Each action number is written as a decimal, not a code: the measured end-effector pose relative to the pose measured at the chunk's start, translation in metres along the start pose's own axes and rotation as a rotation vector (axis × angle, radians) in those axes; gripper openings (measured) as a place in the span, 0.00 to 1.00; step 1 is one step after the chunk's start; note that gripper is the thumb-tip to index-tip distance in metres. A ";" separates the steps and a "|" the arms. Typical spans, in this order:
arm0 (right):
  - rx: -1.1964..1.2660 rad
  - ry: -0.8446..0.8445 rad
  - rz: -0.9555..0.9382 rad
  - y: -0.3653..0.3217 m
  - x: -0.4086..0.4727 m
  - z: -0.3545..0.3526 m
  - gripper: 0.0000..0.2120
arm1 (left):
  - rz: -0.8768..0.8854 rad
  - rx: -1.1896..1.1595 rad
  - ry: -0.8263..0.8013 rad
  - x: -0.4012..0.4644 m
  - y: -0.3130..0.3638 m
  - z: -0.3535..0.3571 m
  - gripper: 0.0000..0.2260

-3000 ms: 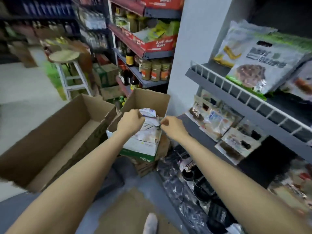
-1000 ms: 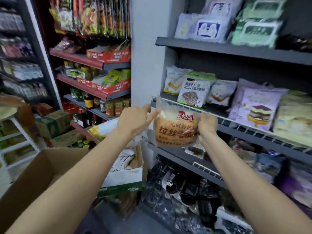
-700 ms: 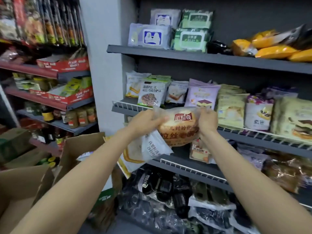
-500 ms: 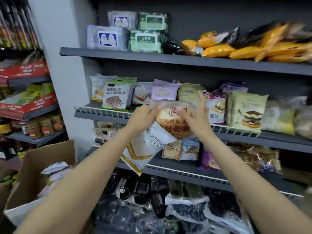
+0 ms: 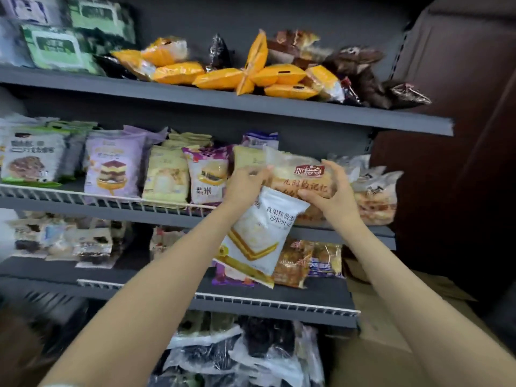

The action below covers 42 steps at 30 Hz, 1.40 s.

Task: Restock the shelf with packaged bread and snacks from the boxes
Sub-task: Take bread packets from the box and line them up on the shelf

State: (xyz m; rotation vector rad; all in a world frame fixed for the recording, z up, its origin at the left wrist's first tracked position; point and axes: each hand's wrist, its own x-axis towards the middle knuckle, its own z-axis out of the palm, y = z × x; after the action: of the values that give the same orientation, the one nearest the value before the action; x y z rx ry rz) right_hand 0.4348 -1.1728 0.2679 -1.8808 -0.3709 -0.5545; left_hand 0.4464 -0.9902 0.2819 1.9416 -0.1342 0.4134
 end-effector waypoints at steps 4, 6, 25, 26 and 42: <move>-0.083 0.064 0.082 0.036 0.015 -0.052 0.35 | -0.031 0.091 -0.015 0.010 0.020 0.052 0.11; -0.110 0.063 0.113 0.050 0.021 -0.070 0.35 | -0.044 0.153 -0.021 0.016 0.025 0.074 0.10; -0.425 -0.083 0.389 0.140 0.025 -0.145 0.46 | -0.160 0.383 -0.338 0.050 0.028 0.203 0.19; -0.451 -0.056 0.367 0.141 0.026 -0.139 0.48 | -0.177 0.384 -0.341 0.052 0.026 0.203 0.18; -1.058 -0.026 -0.076 0.137 0.044 -0.102 0.42 | -0.198 0.077 -0.088 0.063 0.013 0.155 0.12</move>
State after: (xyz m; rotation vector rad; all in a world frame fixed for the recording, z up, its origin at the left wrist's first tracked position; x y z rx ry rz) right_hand 0.5204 -1.3175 0.2146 -2.8911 -0.1582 -0.8793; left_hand 0.5362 -1.1309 0.2613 2.0274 0.0173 0.2049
